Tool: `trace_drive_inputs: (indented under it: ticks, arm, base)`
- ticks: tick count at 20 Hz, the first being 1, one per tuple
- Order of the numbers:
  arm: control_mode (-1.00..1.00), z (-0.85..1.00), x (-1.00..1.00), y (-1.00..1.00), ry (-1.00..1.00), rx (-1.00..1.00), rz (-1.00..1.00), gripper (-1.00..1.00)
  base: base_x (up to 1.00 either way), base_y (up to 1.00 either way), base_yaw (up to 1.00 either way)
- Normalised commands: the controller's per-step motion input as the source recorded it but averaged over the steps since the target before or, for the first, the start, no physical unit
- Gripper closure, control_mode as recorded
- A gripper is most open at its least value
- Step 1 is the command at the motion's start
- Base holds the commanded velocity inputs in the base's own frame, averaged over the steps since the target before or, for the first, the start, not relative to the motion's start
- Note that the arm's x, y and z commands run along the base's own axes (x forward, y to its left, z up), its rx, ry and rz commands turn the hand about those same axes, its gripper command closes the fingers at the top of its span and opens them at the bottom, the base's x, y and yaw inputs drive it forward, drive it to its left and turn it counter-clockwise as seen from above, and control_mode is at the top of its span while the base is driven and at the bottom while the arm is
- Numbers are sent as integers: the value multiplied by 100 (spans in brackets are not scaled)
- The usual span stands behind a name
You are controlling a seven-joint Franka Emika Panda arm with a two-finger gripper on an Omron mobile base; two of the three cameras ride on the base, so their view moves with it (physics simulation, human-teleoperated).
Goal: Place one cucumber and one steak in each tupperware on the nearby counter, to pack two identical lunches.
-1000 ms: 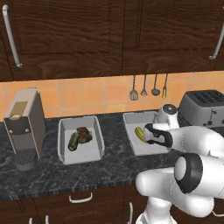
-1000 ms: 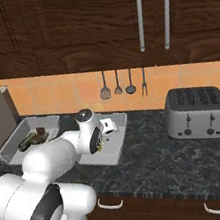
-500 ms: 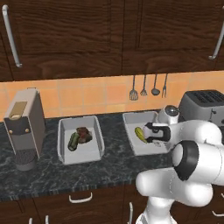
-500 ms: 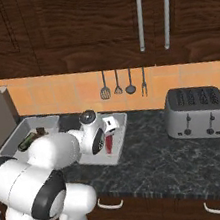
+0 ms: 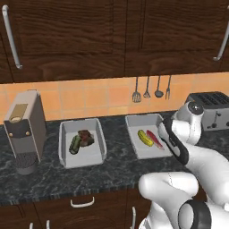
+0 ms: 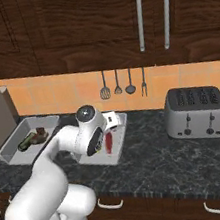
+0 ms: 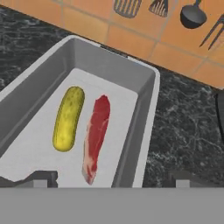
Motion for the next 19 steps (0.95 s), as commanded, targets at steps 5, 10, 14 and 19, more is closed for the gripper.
trace_drive_inputs:
  ticks: [5, 10, 14, 19]
  arm:
    - [-100, 37, -62, -45, -25, 13, 0, -100]
    - [-100, 0, -34, -47, -15, 21, 0, -100]
    - [-100, 0, -25, -34, -10, 17, 0, -100]
    - [-100, 0, -23, -18, -8, 9, 0, -100]
  base:
    - [0, 0, 0]
    - [0, 0, 0]
    - [0, 0, 0]
    - [0, 0, 0]
